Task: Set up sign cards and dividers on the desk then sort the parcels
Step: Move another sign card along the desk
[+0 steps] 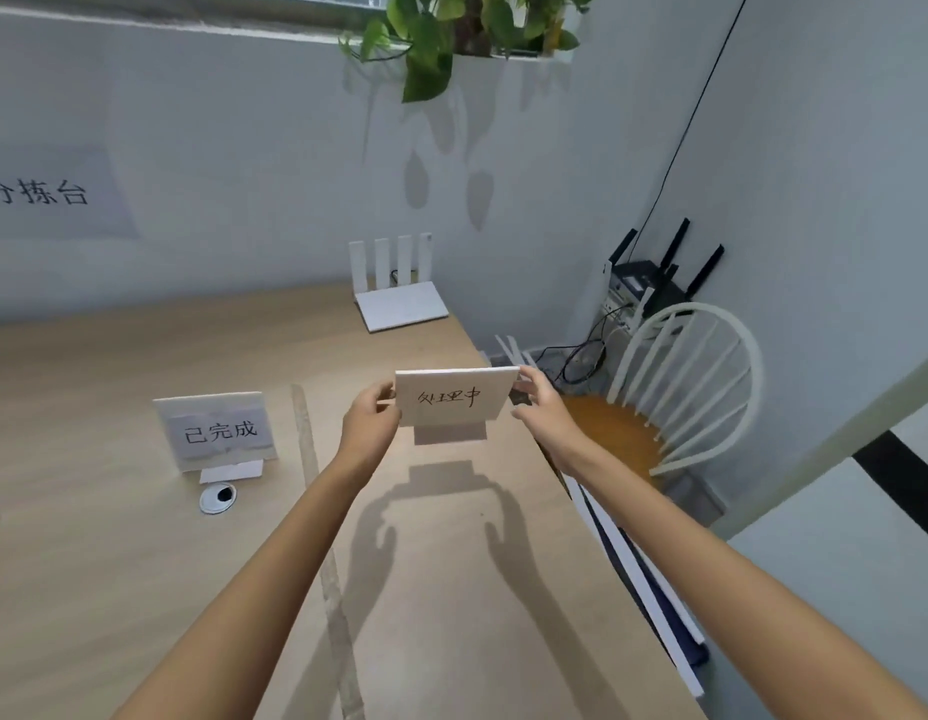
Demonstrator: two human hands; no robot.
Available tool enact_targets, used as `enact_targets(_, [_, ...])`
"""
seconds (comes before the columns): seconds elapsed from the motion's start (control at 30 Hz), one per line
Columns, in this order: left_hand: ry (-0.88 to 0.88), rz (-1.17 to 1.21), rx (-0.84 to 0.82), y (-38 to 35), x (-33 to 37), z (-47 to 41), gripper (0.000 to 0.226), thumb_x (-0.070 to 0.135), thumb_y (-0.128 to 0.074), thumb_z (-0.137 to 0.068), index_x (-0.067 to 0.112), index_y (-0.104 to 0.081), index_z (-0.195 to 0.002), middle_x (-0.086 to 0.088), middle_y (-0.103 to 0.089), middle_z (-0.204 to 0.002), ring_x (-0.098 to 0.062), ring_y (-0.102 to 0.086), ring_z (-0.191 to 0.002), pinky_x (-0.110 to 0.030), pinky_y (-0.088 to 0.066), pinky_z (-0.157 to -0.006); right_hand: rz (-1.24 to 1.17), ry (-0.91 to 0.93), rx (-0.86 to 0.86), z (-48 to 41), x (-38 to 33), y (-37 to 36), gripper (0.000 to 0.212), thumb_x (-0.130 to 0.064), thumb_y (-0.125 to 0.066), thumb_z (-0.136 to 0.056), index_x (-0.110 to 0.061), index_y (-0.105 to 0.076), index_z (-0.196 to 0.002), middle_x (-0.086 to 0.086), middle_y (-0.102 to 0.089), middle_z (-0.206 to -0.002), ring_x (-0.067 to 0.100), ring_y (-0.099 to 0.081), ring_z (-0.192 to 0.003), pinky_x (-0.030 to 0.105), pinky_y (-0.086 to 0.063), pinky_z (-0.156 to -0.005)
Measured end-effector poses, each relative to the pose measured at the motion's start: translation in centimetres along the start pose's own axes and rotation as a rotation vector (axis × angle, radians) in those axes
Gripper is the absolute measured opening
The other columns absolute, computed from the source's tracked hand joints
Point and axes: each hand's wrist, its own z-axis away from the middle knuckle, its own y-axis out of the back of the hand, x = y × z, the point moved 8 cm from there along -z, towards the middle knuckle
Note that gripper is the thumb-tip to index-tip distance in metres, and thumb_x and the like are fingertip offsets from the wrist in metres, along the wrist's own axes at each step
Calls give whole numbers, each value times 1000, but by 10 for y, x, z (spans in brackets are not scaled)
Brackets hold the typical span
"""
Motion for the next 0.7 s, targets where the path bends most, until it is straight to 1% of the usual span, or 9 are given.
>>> enact_targets(0.1, [119, 27, 51, -17, -23, -25, 47, -2, -40, -85, 13, -48, -129, -5, -54, -131, -15, -51, -101, -25, -35, -85, 23, -51, -80, -53, 24, -6, 56, -2, -46, -93, -17, -28, -144, 0, -41, -136, 12, -36, -126, 25, -32, -91])
enact_targets(0.13, [148, 33, 60, -23, -29, -34, 46, -2, -41, -85, 13, -48, -128, -5, -53, -131, -16, -51, -104, -25, -35, -87, 37, -66, -103, -69, 32, -7, 58, 0, -44, -93, -18, -26, -145, 0, -40, -139, 14, -35, -129, 26, -33, -92])
enact_targets(0.2, [196, 22, 77, -35, -38, -53, 44, -1, -43, -86, 14, -47, -127, -4, -52, -133, -18, -49, -113, -25, -34, -90, 58, -80, -141, -99, 47, -10, 62, 1, -44, -91, -21, -24, -146, 1, -37, -144, 17, -33, -134, 29, -34, -98])
enact_targets(0.3, [242, 2, 90, -51, -50, -83, 46, 0, -43, -87, 14, -45, -131, -5, -49, -137, -22, -45, -124, -25, -34, -93, 61, -105, -194, -140, 66, -15, 63, -1, -46, -91, -20, -23, -147, 3, -36, -146, 20, -34, -134, 33, -34, -105])
enact_targets(0.43, [283, -33, 78, -65, -68, -119, 51, -2, -42, -88, 14, -40, -136, -5, -44, -142, -22, -38, -132, -24, -30, -98, 65, -146, -259, -185, 87, -23, 67, 0, -46, -92, -20, -16, -149, 5, -30, -151, 22, -28, -139, 39, -31, -111])
enact_targets(0.57, [317, -88, 54, -73, -87, -149, 56, -6, -38, -86, 14, -38, -138, -3, -42, -144, -21, -34, -135, -20, -27, -96, 76, -155, -282, -220, 102, -30, 68, 3, -45, -91, -19, -17, -149, 4, -30, -152, 22, -29, -139, 35, -29, -110])
enact_targets(0.63, [335, -95, 54, -77, -97, -157, 55, -5, -40, -86, 13, -37, -138, -4, -42, -144, -21, -35, -134, -19, -27, -94, 87, -167, -289, -230, 111, -34, 67, 0, -46, -93, -18, -16, -149, 4, -30, -152, 22, -30, -138, 33, -29, -109])
enact_targets(0.7, [348, -100, 67, -82, -107, -160, 53, -3, -41, -88, 12, -36, -139, -5, -42, -144, -21, -35, -134, -18, -27, -93, 108, -177, -313, -237, 119, -40, 67, -1, -46, -94, -18, -13, -150, 6, -28, -153, 23, -29, -139, 34, -28, -110])
